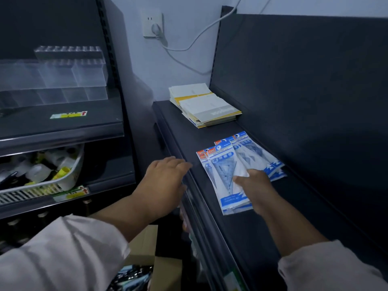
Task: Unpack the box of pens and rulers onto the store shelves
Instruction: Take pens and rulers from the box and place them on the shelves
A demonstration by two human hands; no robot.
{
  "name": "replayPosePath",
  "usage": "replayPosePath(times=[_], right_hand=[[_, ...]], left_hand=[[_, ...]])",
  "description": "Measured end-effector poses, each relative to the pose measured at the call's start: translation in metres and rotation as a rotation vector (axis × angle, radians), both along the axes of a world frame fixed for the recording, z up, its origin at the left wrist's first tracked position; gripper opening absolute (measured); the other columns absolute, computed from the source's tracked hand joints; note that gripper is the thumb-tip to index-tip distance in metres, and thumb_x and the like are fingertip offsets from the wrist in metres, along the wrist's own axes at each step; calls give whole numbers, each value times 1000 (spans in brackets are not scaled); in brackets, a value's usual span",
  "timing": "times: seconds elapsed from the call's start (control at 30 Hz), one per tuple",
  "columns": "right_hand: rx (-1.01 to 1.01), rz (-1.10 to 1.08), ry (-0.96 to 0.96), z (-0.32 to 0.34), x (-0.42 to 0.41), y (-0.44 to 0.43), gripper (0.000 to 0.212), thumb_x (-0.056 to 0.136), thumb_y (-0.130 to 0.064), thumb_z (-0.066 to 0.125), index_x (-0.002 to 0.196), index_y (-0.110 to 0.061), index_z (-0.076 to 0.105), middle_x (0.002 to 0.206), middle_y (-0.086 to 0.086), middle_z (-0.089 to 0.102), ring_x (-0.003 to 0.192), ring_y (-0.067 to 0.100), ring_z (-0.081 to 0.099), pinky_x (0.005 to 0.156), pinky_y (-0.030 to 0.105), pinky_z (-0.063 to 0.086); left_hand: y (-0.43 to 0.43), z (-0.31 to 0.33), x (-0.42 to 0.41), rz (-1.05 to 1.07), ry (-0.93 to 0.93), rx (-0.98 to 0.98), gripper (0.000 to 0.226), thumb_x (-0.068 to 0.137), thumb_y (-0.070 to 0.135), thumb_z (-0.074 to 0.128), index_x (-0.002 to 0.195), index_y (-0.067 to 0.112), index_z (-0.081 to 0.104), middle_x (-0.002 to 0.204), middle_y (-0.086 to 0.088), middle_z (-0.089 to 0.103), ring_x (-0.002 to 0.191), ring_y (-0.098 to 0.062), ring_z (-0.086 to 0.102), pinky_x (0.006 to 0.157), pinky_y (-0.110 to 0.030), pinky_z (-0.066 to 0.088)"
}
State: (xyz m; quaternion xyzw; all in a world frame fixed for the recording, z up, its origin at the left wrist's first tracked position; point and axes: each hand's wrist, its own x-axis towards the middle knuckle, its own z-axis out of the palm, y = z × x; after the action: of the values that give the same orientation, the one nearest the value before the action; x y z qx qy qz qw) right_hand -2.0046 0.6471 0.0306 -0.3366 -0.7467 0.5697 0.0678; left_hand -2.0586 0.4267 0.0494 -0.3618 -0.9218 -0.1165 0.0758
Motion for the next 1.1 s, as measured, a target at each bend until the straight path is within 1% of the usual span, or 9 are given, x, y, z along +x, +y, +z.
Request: replayPosePath(times=[0.23,0.37,0.43,0.5,0.57,0.67,0.73,0.97,1.1], right_hand=[[55,40,-15,-9,-10,2,11,81,-10,72,88,-13,64,90,7,70,82,25,68,76,45,59],[83,71,15,-11,-8,2,16,79,-16,74,89,-15,62,88,3,70,81,21,68,74,41,59],[111,110,3,-10,-8,2,16,85,-27,67,92,-13,63,87,0,69,78,17,67,71,34,57],[177,144,-58,-10,-8,4,31,92,-33,53,91,-4,60,79,3,62,71,17,59,66,32,48],[245,162,-107,-10,-9,8,31,95,-27,44,85,0,56,73,8,52,66,19,48,62,31,42],[394,223,-162,-11,-11,17,14,90,-15,47,79,-12,53,72,3,48,63,17,45,58,27,36],[521,258,-211,-8,-14,19,6,90,-16,53,94,-18,56,86,-1,56,75,16,54,62,26,41],[732,251,-211,-2,-12,15,31,91,-27,58,121,-17,55,113,3,55,96,21,55,73,27,42],[878,300,-77,1,-8,-10,36,96,-22,51,131,-16,53,132,5,48,120,24,43,96,37,43]], left_hand=[[28,-23,7,-117,-138,-113,53,93,25,47,144,30,33,152,8,31,141,-14,23,111,-27,17],[40,-31,8,-153,-211,-163,57,93,35,48,146,28,28,155,5,25,143,-18,20,115,-35,19],[46,-33,9,-156,-248,-194,61,94,41,46,149,30,21,158,2,15,145,-21,13,117,-39,16],[51,-34,11,-159,-297,-220,62,95,48,41,150,33,15,160,2,6,146,-23,6,118,-40,10],[54,-34,12,-164,-325,-250,63,95,53,38,150,35,14,160,1,2,146,-24,0,116,-41,7],[53,-33,13,-166,-315,-273,62,93,56,38,148,35,18,160,1,3,146,-25,-1,116,-42,6],[53,-33,12,-167,-320,-271,62,93,56,38,148,35,20,160,2,5,147,-24,-2,116,-42,5],[47,-30,15,-128,-317,-242,65,94,55,39,149,29,18,160,1,4,147,-21,-4,117,-40,4],[32,-29,15,-65,-262,-223,69,94,54,39,151,26,13,160,-1,3,147,-21,-1,116,-37,6]])
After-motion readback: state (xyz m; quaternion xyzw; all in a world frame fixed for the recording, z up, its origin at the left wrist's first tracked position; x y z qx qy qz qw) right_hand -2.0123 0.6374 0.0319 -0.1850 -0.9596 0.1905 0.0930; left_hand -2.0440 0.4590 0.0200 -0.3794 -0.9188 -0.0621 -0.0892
